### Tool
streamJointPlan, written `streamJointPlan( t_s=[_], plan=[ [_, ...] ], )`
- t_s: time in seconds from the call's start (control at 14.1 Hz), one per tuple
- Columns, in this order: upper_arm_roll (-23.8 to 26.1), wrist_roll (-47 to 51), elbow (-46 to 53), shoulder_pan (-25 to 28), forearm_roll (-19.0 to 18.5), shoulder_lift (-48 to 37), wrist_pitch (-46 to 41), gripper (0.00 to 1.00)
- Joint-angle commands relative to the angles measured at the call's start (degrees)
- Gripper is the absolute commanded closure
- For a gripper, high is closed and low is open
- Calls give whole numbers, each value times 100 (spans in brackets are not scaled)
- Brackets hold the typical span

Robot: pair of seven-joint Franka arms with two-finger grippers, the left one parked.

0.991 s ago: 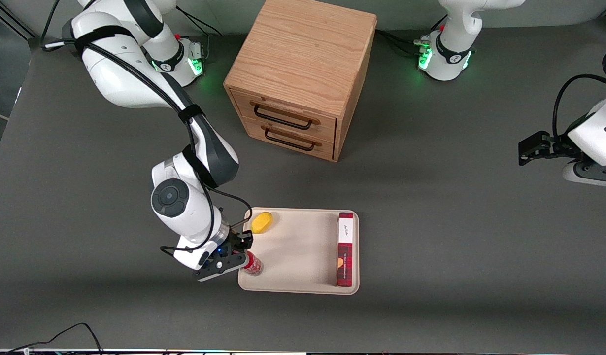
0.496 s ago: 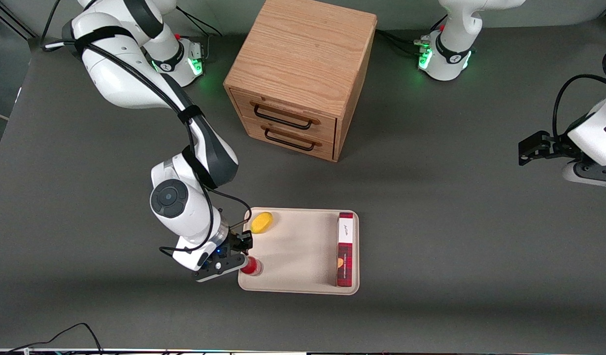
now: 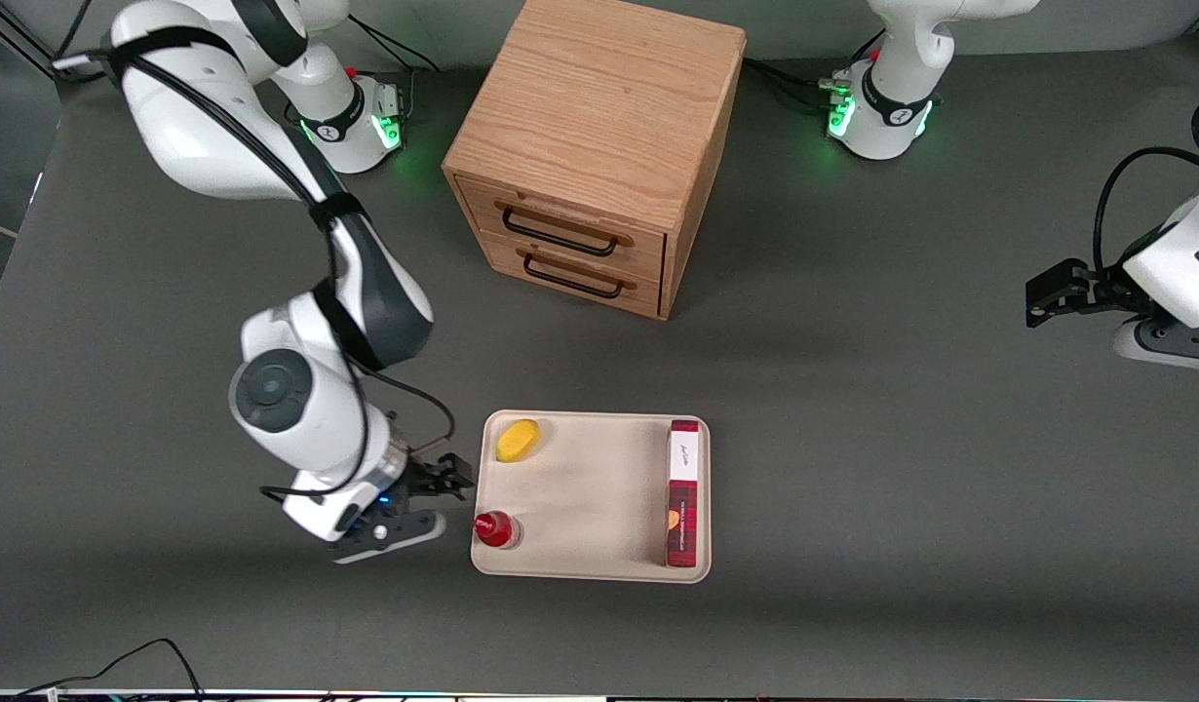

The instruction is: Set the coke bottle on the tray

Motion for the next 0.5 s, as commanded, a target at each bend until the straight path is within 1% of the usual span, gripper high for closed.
streamJointPlan(
  t_s=[0.0,0.14,0.35,0.42],
  plan=[
    [220,85,-936,-564,103,-1065,-606,0],
    [438,50,-1665,-1125,112,-1793,-695,0],
    [1254,41,-2659,-2311,130,-2849,-826,0],
    [1527,50,-2809,-2707,191,-3122,-984,0]
  ],
)
